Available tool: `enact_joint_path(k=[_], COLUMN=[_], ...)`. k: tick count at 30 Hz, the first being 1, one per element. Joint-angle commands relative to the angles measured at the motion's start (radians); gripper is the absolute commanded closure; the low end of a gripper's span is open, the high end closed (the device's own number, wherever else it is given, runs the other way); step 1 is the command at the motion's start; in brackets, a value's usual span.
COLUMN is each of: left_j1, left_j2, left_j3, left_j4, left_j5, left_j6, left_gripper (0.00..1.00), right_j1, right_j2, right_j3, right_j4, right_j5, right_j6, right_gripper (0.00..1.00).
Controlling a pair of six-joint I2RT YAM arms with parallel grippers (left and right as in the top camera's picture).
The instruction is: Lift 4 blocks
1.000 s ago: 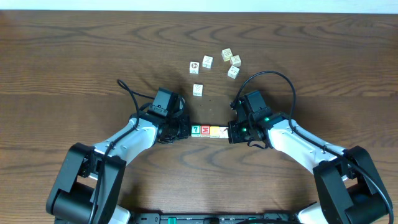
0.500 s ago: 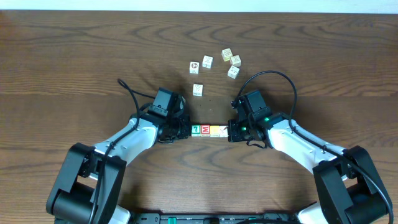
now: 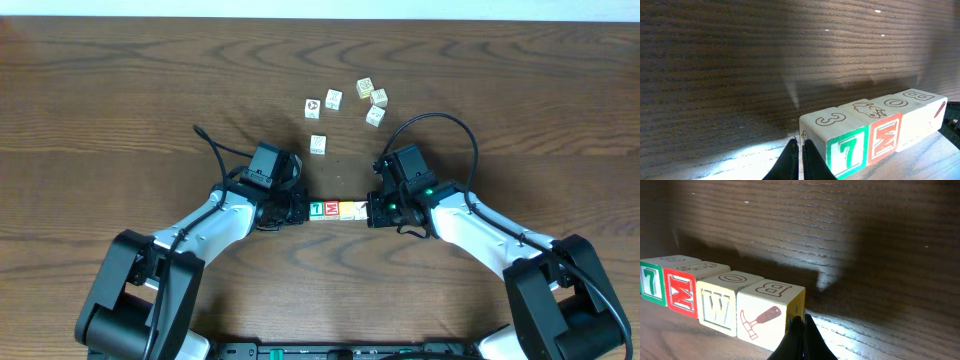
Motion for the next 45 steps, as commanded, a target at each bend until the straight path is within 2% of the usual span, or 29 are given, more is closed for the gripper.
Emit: enact_joint_path(k=[1,45], left_j1=[-0.046,-0.047], left_j2=[0.010,0.009], left_j3=[0.016,0.017], left_j4=[0.008,0.009], left_j5=[0.124,0.152], left_j6=[0.003,-0.011], left_gripper=[0.93,0.93], right_j1=[0.039,0.069], right_j2=[0.009,-0.029], right_j3=[0.016,0.039], right_j4=[0.021,0.017], right_j5=[-0.159,-0.162], right_j6=[0.009,0.035], right_gripper=[0.99,0.99])
